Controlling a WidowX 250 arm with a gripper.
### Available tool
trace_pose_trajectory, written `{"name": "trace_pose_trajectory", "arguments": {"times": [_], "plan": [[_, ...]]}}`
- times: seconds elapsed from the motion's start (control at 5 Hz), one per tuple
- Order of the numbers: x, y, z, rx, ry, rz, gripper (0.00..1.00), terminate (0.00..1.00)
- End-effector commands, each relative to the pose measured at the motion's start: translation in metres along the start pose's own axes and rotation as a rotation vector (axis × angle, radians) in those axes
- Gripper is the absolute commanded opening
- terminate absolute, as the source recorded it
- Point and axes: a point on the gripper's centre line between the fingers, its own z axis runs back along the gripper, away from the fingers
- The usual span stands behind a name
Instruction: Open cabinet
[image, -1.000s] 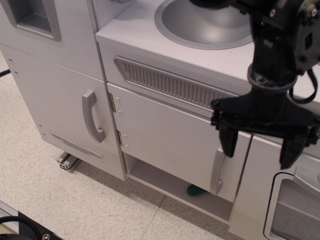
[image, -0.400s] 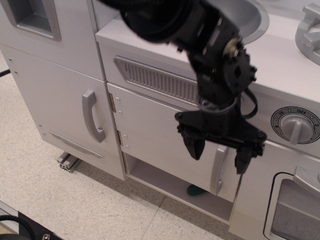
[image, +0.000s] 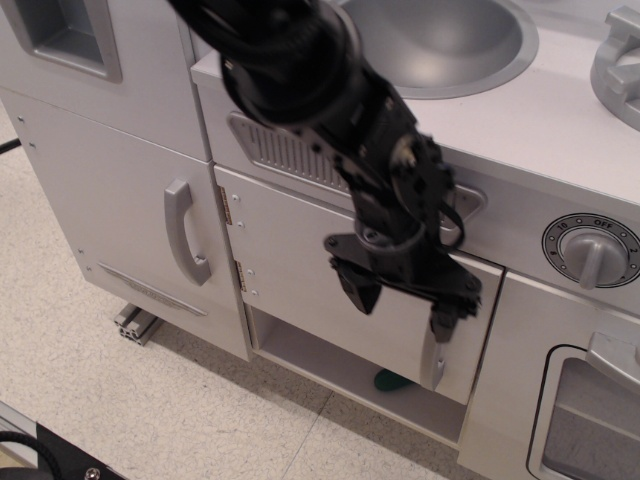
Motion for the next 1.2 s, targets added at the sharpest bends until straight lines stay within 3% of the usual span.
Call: {"name": "trace_pose_trajectory", "arguments": {"times": [0.0, 0.2, 0.4, 0.6, 0.8, 1.0], "plan": [[0.023, -0.011, -0.015, 0.0, -0.071, -0.001, 1.0, 0.0], [0.024, -0.012, -0.021, 0.015, -0.087, 0.008, 1.0, 0.0], [0.024, -0.011, -0.023, 0.019, -0.101, 0.019, 0.0, 0.0], [0.021, -0.011, -0.023, -0.004, -0.07, 0.014, 0.0, 0.0], [0.013, -0.01, -0.02, 0.0, -0.082, -0.007, 0.0, 0.0], [-0.004, -0.001, -0.011, -0.022, -0.04, -0.015, 0.0, 0.0]]}}
